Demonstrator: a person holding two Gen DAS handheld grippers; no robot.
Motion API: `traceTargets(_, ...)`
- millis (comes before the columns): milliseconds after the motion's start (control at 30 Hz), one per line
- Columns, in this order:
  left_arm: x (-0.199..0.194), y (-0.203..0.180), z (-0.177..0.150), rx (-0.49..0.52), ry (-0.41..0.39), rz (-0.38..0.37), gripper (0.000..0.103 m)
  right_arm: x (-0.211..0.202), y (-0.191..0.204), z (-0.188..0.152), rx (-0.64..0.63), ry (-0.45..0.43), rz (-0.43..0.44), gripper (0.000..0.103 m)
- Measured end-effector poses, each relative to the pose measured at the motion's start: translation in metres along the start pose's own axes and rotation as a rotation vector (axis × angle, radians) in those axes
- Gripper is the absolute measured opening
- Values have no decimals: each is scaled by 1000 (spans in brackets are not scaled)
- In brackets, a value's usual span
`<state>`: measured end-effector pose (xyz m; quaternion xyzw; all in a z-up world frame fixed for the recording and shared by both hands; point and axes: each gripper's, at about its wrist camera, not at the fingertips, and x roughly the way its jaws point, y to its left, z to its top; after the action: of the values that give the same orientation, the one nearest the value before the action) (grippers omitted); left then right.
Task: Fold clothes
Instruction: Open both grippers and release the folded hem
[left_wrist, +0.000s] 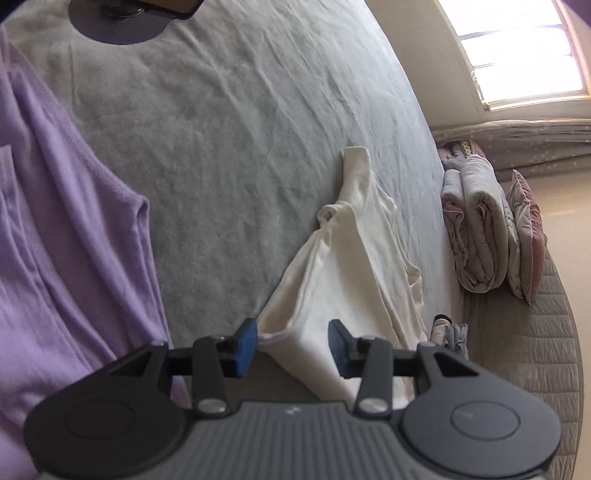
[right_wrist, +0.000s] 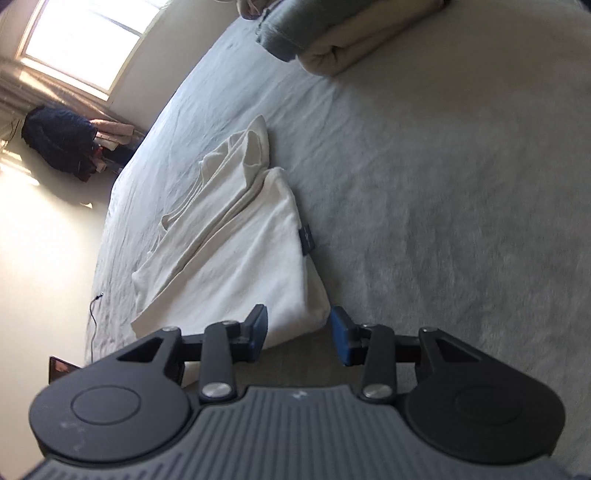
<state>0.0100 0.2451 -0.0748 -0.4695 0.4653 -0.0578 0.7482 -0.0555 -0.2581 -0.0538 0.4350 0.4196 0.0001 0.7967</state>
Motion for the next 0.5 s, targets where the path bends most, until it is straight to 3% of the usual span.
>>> traceTargets(200, 7, -9, -13, -11, -60, 47, 42, 4, -7, -6, 121, -10, 52, 42)
traceTargets(300, 11, -15, -16, 21, -74, 89, 33, 6, -3, -6, 114, -26, 45, 42)
traceTargets(333, 13, -18, -16, 45, -75, 113, 19, 6, -1, -6, 104, -32, 42, 36)
traceTargets(367, 15, -21, -18, 71, -75, 131, 14, 6, 0, -5, 94, -37, 39, 19)
traceTargets(400, 15, -23, -18, 89, -79, 136, 12, 5, 2, -5, 84, -43, 35, 12)
traceTargets(500, 11, -30, -17, 132, -81, 128, 9, 3, 7, -3, 52, -61, 26, 11)
